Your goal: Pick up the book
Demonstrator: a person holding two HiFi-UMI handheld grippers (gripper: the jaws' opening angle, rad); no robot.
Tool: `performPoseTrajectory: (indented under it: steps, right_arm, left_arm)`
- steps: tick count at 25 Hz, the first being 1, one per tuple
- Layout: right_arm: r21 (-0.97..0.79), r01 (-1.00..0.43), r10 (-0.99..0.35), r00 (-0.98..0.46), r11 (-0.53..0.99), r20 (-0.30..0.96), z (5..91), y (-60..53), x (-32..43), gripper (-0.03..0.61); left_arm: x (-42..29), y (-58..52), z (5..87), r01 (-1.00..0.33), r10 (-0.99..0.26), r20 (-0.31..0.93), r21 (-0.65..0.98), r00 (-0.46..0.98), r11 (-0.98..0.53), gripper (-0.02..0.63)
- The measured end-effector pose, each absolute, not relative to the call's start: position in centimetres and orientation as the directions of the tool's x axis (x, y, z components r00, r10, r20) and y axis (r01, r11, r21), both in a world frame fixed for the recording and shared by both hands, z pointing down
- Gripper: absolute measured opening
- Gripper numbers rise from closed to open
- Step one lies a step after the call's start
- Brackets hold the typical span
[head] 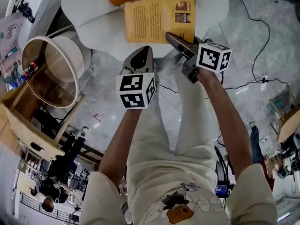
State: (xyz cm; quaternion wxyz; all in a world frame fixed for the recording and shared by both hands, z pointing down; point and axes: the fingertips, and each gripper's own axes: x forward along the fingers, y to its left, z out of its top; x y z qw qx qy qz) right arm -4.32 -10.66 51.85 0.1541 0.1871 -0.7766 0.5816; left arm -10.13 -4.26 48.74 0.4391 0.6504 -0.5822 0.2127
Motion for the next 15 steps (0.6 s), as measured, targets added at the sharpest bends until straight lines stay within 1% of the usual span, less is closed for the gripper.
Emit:
performPoseTrajectory:
  steps: [15]
  right_arm:
    - [-0.841, -0.449, -0.147, -0.894, 0.301, 0.424, 38.9, -9.0, -3.5, 0.196]
  left_arm:
    - [-9.9, -3.0, 36.8, -0.939, -0.616, 0.743, 0.343, 0.261, 0.016, 0.006]
